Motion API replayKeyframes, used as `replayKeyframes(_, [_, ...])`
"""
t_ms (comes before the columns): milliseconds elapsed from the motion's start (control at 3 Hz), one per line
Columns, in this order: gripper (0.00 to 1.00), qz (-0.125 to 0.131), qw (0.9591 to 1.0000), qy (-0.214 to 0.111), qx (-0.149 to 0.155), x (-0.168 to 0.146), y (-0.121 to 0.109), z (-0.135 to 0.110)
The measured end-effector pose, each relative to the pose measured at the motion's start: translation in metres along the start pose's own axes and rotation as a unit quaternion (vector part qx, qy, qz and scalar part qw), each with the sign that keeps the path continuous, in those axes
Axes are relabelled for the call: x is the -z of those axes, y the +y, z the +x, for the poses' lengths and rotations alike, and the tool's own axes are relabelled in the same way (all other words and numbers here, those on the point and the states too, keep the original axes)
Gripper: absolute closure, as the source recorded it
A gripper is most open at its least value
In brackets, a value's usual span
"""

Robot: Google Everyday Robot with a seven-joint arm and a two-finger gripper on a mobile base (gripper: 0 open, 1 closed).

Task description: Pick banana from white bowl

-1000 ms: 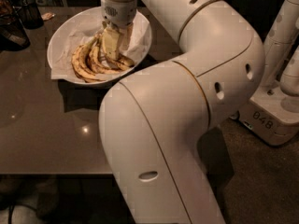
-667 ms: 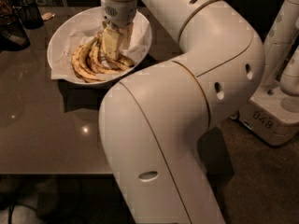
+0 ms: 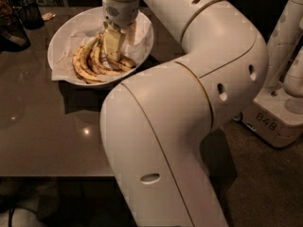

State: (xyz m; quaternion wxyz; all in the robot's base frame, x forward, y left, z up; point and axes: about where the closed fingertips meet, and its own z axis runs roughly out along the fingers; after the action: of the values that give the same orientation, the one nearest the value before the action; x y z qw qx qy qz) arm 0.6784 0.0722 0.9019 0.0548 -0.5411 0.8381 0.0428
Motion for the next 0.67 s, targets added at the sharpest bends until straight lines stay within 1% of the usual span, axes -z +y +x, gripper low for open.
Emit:
replayKeyframes(333, [0.08,0.000,1.0000,0.000,0.000,0.000,0.000,0.000])
replayKeyframes(667, [0.00,0.014,0.9993,-0.035,0.000,0.022,0.013,-0.004])
